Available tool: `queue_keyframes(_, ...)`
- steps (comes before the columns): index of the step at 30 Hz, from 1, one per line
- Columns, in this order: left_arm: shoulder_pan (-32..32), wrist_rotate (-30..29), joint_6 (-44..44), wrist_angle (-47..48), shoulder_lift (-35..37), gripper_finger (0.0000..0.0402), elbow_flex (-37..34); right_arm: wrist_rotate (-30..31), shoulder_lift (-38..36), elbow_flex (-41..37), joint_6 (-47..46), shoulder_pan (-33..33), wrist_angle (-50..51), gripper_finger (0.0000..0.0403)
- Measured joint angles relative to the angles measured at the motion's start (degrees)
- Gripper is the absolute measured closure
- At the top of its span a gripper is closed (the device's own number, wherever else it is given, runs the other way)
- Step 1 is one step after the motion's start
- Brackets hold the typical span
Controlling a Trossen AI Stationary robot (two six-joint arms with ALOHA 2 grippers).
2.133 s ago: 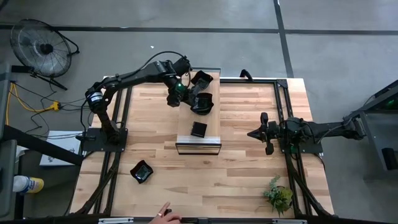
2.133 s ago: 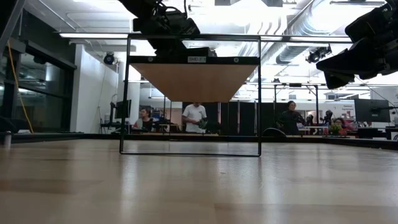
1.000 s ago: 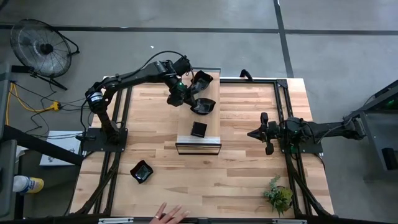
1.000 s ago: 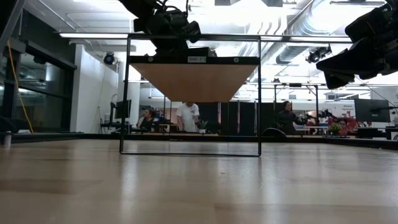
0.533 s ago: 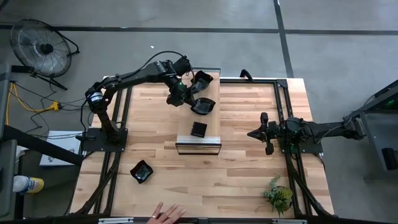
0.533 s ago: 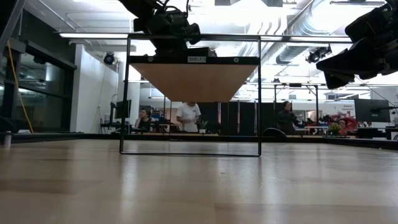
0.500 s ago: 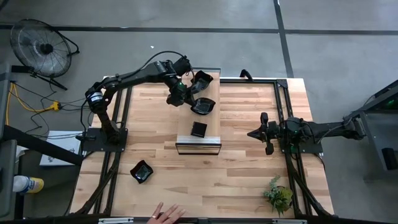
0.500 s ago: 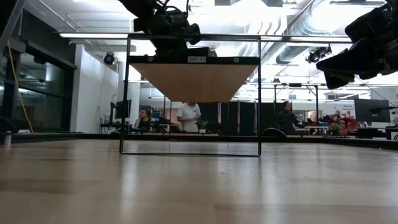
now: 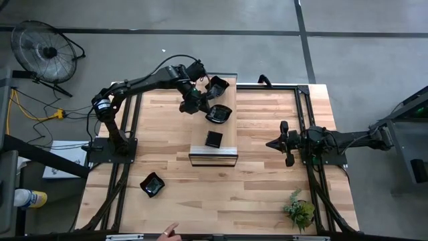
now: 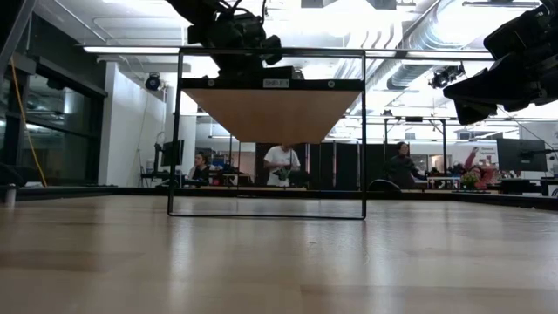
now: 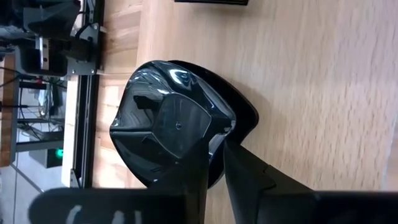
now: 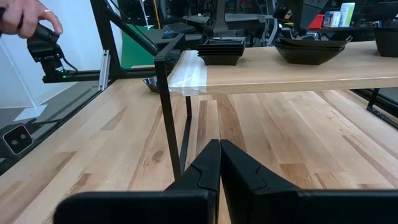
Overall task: Pick & Place Mini shaped plates
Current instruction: Stack the leaf-shaped plate on top of the stacked leaf-shaped plates on the shelf, then stack the distorted square plate on top of the stacked distorted square plates on the shelf
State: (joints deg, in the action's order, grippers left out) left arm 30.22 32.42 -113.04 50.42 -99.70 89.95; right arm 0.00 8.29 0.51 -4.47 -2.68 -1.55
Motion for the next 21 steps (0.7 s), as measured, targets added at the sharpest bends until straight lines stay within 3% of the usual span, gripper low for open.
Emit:
queue_keyframes(12,0.0,-2.7,6.8,-0.3,0.2,0.0268,0.0,0.0,0.0,0.0,0.0,0.0,0.0,0.0398)
queue_keyframes(21,0.0,-4.9,7.5,2.6,4.1,0.0259,-0.1,0.0,0.0,0.0,0.0,0.0,0.0,0.0398)
